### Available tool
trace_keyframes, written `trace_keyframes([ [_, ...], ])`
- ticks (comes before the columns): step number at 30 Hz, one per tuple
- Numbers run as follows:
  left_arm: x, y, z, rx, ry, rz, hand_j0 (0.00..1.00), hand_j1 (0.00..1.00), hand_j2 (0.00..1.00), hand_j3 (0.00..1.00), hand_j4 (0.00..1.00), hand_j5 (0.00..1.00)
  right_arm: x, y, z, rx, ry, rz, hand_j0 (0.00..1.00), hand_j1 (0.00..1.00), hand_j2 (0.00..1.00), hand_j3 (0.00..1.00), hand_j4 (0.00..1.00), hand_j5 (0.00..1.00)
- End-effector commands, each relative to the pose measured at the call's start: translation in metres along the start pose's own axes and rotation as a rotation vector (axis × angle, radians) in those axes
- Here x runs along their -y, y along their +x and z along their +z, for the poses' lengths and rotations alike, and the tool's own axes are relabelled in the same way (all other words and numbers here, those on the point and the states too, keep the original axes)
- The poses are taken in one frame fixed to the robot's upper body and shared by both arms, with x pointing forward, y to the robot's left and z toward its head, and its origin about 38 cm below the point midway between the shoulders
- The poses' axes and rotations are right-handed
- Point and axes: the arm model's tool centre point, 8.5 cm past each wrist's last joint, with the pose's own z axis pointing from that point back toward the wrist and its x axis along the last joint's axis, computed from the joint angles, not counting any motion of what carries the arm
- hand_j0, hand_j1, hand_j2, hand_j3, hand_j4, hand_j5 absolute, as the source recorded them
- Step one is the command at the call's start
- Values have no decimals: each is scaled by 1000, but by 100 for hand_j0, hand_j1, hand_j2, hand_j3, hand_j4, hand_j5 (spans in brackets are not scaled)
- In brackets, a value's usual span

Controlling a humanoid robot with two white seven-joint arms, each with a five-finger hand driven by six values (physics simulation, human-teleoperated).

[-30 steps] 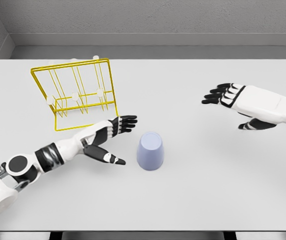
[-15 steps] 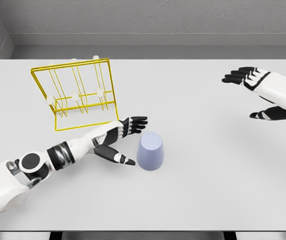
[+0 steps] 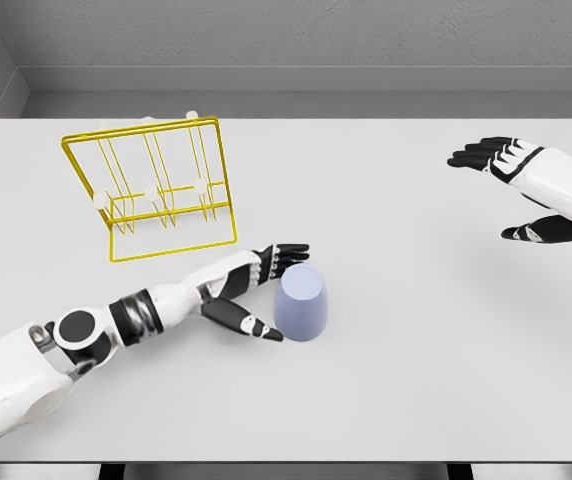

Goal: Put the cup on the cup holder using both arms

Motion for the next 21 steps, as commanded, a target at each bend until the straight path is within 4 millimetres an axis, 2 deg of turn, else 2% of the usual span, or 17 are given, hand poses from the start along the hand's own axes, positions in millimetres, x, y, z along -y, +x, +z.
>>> trace_keyframes([
  [1, 1, 0, 0, 2, -3, 3, 100, 100, 100, 100, 100, 100, 1, 0, 0, 1, -5, -6, 100, 100, 100, 100, 100, 100],
  [6, 3, 2, -2, 8, -8, 5, 100, 100, 100, 100, 100, 100, 1, 0, 0, 1, -5, -6, 100, 100, 100, 100, 100, 100],
  [10, 5, 2, -4, 17, -10, 9, 85, 85, 85, 85, 85, 85, 1, 0, 0, 1, -5, -6, 100, 100, 100, 100, 100, 100],
  [11, 4, 2, -3, 16, -9, 9, 77, 77, 77, 77, 77, 77, 1, 0, 0, 1, -5, -6, 100, 100, 100, 100, 100, 100],
  [15, 4, 4, -4, 25, -9, 6, 64, 64, 64, 64, 64, 64, 1, 0, 0, 1, -5, -6, 100, 100, 100, 100, 100, 100],
  [21, 7, 4, -7, 35, -15, 9, 61, 61, 61, 61, 61, 61, 1, 0, 0, 1, -5, -6, 100, 100, 100, 100, 100, 100],
])
